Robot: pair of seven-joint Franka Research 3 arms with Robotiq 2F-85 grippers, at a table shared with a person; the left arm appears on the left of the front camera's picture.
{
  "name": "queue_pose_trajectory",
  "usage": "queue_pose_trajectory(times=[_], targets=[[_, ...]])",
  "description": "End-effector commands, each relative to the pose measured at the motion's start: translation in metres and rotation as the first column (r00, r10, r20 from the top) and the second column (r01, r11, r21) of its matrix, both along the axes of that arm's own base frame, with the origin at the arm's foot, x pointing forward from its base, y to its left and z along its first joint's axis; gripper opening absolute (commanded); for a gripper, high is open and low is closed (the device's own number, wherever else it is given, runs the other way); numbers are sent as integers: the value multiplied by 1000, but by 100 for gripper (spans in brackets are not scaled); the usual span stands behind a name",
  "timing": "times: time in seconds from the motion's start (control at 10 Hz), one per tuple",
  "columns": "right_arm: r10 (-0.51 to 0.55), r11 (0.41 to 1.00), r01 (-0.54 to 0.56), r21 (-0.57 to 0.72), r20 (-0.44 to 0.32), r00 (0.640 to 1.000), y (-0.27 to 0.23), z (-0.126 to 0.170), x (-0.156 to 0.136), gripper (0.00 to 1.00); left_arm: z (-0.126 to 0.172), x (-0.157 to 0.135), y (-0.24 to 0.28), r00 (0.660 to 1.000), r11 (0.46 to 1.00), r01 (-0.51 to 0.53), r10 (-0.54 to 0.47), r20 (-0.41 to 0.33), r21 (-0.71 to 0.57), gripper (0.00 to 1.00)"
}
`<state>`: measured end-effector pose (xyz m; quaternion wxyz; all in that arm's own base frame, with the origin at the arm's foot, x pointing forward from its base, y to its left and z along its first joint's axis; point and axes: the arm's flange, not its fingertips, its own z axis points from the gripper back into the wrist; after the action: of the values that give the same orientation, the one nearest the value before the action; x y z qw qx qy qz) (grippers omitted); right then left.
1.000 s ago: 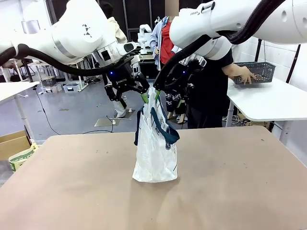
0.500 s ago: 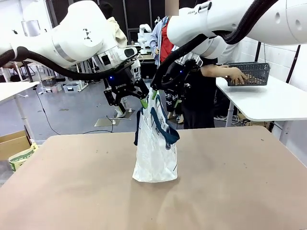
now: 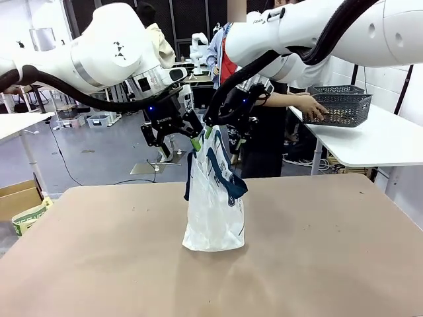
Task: Transfer purchased items from the store into the shopping bag.
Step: Open the Reusable shopping bag in the center of the table.
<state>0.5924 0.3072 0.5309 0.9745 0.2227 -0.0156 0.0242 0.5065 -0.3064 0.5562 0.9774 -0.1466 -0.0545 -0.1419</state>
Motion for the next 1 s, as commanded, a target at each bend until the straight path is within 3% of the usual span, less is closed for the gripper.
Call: queue_pose_trajectory(times=[0.0,0.2,0.7,0.9], targets=[[8,1000,-8,-26,-15,1000,7,2,8,100,-3,-2,3,1000,1000,-4,4,7,-7,100],[-1,999,0,-33,-11,1000,7,2,9,100,-6,2,-1,1000,1000,-11,11,14,-11,96],[13,999,-14,-39,-8,1000,3,-2,11,96,-8,10,-10,999,1000,-18,17,27,24,48],[44,999,-44,-19,-10,999,3,-2,11,56,-5,9,-11,999,1000,-24,23,40,20,8]])
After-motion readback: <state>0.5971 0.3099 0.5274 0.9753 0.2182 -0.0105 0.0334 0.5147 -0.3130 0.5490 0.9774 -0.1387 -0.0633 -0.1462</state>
